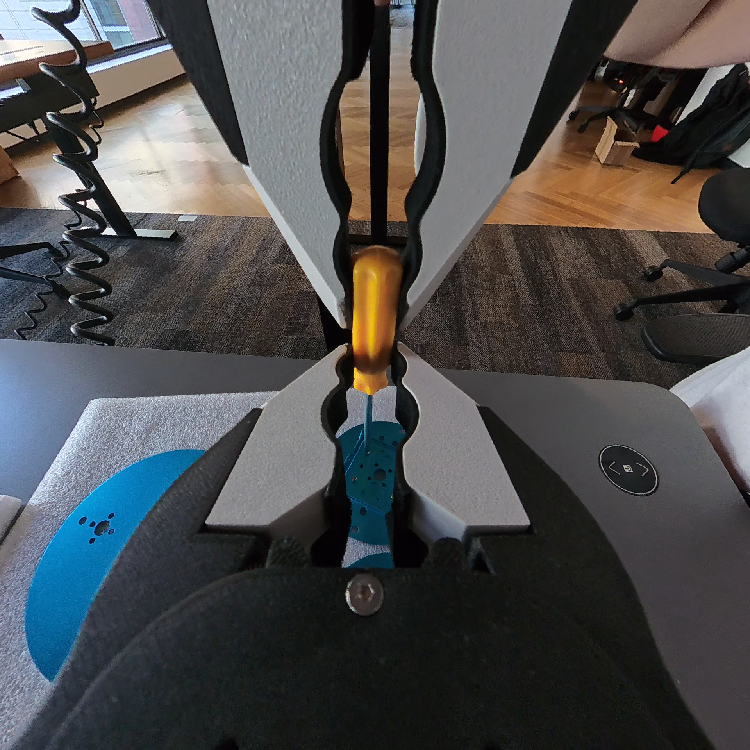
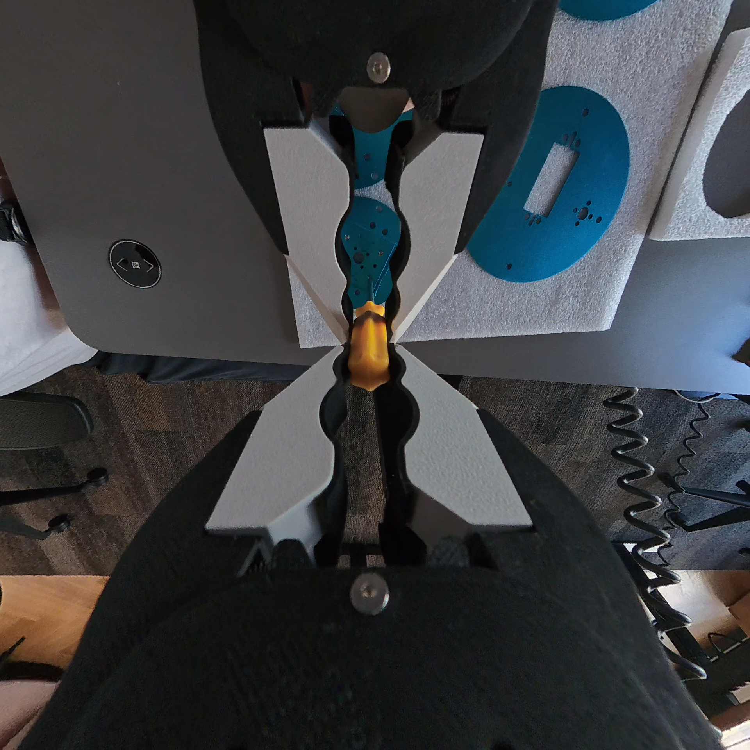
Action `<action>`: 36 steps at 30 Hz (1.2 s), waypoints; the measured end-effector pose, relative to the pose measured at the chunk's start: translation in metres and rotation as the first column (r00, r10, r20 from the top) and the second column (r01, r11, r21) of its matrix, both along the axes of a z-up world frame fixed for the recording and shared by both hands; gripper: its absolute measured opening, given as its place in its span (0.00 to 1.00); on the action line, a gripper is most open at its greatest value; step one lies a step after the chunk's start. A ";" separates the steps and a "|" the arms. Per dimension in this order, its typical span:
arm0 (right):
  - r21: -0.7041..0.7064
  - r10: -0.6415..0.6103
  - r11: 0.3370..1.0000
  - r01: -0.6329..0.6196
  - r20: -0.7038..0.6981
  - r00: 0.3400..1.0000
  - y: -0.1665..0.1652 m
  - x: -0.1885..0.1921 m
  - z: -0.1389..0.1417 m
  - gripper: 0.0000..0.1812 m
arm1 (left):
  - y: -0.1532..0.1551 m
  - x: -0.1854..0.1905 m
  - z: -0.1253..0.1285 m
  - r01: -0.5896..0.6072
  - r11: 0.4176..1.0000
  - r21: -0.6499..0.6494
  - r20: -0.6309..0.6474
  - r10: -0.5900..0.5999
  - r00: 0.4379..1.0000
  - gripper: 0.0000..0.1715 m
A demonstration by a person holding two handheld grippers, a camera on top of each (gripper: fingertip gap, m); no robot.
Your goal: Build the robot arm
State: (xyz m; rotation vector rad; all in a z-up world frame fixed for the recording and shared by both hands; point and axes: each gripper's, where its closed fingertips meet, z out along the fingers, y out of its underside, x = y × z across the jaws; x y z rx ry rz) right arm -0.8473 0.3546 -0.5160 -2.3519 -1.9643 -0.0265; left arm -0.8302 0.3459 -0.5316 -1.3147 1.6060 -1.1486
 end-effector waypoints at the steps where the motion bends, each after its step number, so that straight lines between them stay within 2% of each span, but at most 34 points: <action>1: -0.001 -0.001 1.000 0.001 0.000 1.000 0.000 -0.001 0.000 0.09 | 0.000 0.000 0.000 0.000 1.000 -0.003 0.001 0.000 1.000 0.09; 6: -0.002 -0.047 0.999 0.047 -0.017 0.999 0.001 -0.003 0.000 0.09 | 0.000 0.000 0.001 -0.009 1.000 -0.016 0.003 0.009 1.000 0.09; 8: -0.002 -0.085 0.996 0.085 -0.038 0.996 0.002 -0.004 0.000 0.09 | -0.002 0.001 0.001 -0.006 1.000 -0.020 0.009 0.006 1.000 0.12; 11: 0.005 -0.140 0.990 0.141 -0.073 0.987 0.002 -0.005 -0.001 0.09 | 0.002 0.003 0.000 -0.032 0.999 0.024 0.008 0.032 0.999 0.09; 16: -0.016 -0.335 0.942 0.335 -0.109 0.936 0.002 -0.005 -0.001 0.10 | 0.002 0.003 -0.001 -0.014 0.999 0.033 0.011 0.014 1.000 0.10; 17: -0.022 -0.328 0.944 0.328 -0.096 0.940 0.001 -0.005 -0.001 0.10 | 0.001 0.003 -0.001 -0.001 1.000 0.029 0.011 0.000 1.000 0.10; 19: 0.010 -0.205 0.978 0.207 -0.092 0.974 0.003 -0.007 0.000 0.12 | -0.001 0.004 -0.001 0.013 0.999 0.047 0.006 -0.014 1.000 0.10; 20: 0.056 -0.128 0.989 0.135 -0.110 0.986 0.007 -0.010 0.003 0.21 | -0.002 0.004 -0.001 0.022 0.998 0.057 0.003 -0.022 1.000 0.10; 21: 0.088 -0.051 0.994 0.062 -0.117 0.992 0.009 -0.013 0.006 0.23 | -0.002 0.004 -0.001 0.023 0.998 0.064 0.002 -0.023 1.000 0.10; 23: 0.104 0.088 0.992 -0.075 -0.123 0.989 0.004 -0.016 0.013 0.17 | -0.003 0.004 -0.001 0.027 0.998 0.062 0.001 -0.027 1.000 0.10; 26: 0.095 0.183 0.980 -0.172 -0.124 0.975 0.000 -0.018 0.019 0.10 | -0.001 0.003 -0.001 0.028 0.998 0.059 -0.002 -0.028 1.000 0.10; 31: 0.052 0.164 0.986 -0.160 -0.073 0.984 -0.002 -0.015 0.016 0.10 | -0.002 0.004 -0.001 0.036 0.997 0.062 -0.006 -0.036 0.999 0.10; 36: 0.022 -0.068 0.997 0.070 -0.086 0.994 0.000 -0.017 0.016 0.07 | -0.002 0.003 -0.002 0.036 0.998 0.054 -0.016 -0.035 0.999 0.10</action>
